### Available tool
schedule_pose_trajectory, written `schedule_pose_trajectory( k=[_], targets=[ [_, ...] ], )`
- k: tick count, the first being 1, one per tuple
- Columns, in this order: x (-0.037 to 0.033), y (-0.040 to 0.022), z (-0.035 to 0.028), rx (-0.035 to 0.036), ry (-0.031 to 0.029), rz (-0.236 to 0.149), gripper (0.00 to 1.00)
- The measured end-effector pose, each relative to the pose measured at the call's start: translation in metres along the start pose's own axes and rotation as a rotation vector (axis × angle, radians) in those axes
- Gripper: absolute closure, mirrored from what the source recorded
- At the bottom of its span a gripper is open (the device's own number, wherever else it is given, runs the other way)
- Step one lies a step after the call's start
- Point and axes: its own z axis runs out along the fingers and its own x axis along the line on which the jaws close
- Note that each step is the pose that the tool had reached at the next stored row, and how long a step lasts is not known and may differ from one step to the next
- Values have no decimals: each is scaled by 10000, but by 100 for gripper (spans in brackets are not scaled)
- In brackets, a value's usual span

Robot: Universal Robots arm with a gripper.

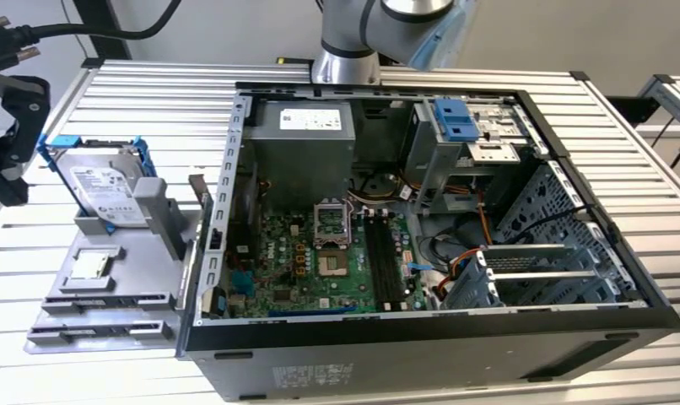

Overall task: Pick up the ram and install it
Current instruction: 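Pick up the ram and move it above insertion slot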

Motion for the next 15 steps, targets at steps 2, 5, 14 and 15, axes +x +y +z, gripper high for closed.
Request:
schedule_pose_trajectory(
  k=[2, 5, 14, 15],
  targets=[
    [0, 0, 0, -7, 18, -375, 100],
    [0, 0, 0, -25, 61, -1235, 100],
    [0, 0, 0, -62, 152, -3070, 100],
    [0, 0, 0, -66, 161, -3266, 100]
  ],
)
